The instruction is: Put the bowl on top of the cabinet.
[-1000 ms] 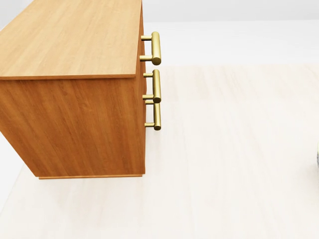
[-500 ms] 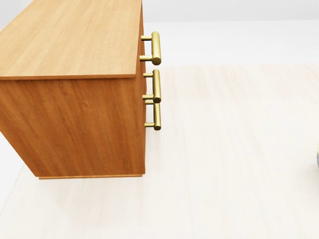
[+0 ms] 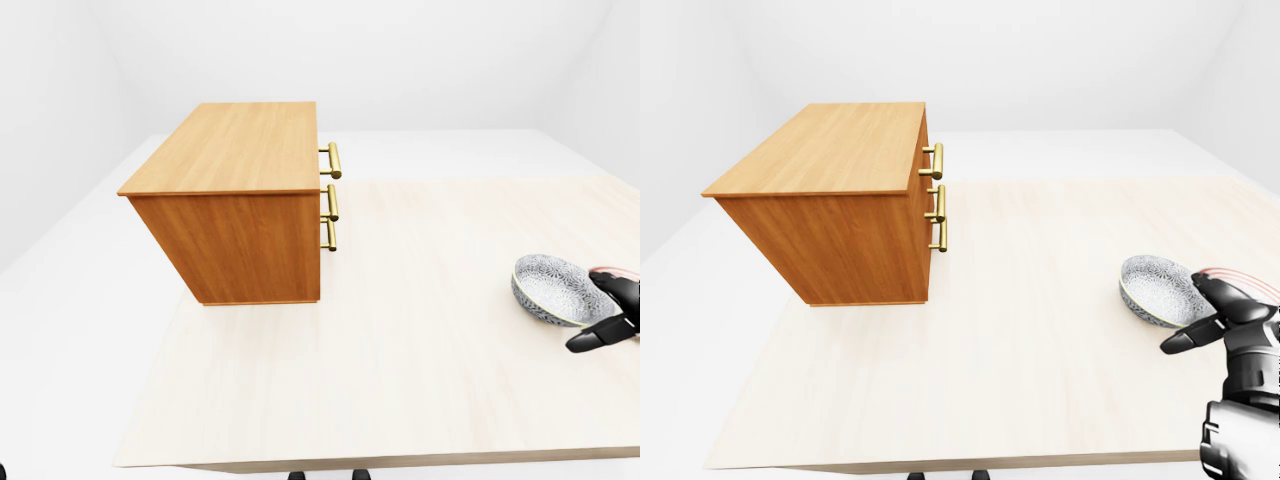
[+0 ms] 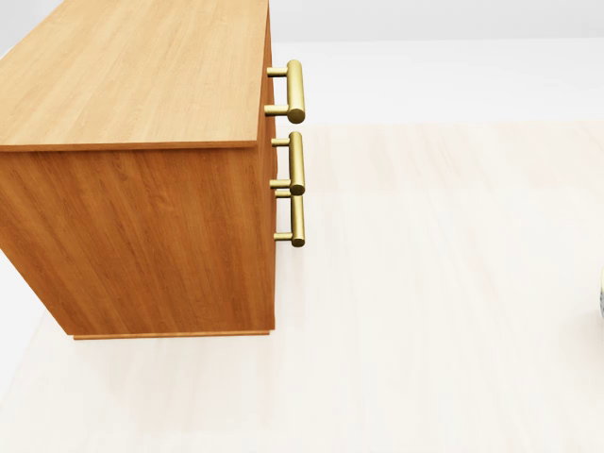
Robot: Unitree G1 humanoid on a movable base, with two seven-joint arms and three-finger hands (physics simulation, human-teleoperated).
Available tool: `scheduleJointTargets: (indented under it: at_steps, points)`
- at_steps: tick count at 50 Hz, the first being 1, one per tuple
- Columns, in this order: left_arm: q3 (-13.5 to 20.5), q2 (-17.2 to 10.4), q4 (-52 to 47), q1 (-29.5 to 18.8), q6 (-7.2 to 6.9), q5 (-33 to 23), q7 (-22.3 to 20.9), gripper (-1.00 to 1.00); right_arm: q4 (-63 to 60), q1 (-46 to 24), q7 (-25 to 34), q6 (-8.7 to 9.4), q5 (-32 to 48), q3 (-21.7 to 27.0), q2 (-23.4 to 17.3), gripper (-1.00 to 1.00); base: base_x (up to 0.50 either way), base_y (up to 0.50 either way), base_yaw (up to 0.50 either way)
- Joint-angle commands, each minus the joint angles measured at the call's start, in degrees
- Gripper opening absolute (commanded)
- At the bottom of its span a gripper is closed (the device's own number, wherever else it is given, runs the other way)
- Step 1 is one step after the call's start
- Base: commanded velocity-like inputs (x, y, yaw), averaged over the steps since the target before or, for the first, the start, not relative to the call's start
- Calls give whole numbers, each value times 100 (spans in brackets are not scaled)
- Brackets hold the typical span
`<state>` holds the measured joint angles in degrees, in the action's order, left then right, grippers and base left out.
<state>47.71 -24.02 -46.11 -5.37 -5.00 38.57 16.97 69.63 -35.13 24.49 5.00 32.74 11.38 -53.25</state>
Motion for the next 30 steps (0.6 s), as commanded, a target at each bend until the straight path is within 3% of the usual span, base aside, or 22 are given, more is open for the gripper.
scheduleJointTargets:
  at_steps: [1,30]
  points:
    - [5,13,-13,-1,0,-12,-14,100,33,-64,4,0,123,-116,100,100,0,0,0]
    - [15,-17,22,-21,0,23,11,100,-124,-432,112,0,620,-229,450,100,0,0,0]
